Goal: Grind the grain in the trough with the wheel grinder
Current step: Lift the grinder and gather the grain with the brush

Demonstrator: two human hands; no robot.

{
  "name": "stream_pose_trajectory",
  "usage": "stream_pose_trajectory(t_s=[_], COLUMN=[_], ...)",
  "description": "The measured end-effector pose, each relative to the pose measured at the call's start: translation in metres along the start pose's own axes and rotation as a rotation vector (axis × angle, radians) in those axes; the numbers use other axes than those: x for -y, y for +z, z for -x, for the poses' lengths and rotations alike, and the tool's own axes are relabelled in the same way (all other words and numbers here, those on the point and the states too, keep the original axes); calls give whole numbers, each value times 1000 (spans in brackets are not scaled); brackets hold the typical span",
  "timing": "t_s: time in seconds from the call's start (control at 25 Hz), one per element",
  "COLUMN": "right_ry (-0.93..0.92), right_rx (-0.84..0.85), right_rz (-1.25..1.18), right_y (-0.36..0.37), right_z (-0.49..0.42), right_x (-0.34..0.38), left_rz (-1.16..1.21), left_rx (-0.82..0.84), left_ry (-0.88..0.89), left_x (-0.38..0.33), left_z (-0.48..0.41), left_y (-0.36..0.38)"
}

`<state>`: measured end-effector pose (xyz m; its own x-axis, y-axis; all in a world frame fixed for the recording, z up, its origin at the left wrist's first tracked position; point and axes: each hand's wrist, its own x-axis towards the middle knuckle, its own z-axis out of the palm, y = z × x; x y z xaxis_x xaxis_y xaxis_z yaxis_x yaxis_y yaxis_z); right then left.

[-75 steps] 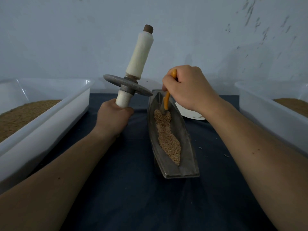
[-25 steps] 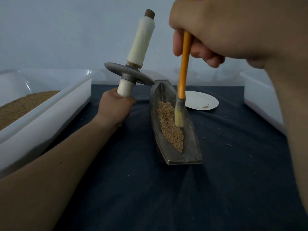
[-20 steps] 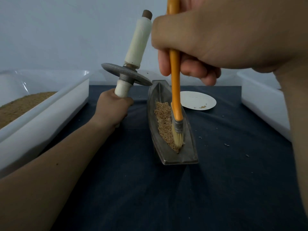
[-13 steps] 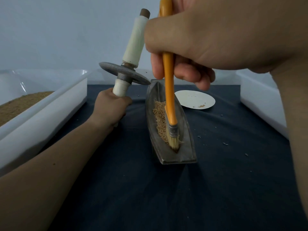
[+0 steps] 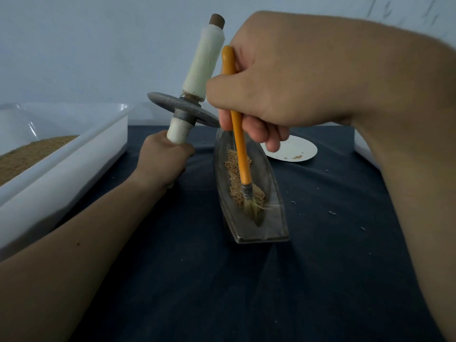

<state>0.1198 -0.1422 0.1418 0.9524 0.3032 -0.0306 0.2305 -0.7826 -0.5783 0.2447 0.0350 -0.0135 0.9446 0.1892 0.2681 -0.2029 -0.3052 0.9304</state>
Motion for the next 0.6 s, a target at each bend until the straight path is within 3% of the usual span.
stream_pose_trajectory(t_s=[0.16, 0.44, 0.6], right_ry=[-26, -218, -229], right_rx=[-8, -250, -158], right_rz=[46, 99, 55], right_y=[3, -12, -13], right_z=[2, 7, 7], right_x=[0, -3, -2], left_rz=[-12, -20, -18], left_rx=[5, 6, 18], left_ry=[-4, -3, -15], left_x=[0, 1, 0], left_z=[-1, 0, 0], left_y=[-1, -1, -1])
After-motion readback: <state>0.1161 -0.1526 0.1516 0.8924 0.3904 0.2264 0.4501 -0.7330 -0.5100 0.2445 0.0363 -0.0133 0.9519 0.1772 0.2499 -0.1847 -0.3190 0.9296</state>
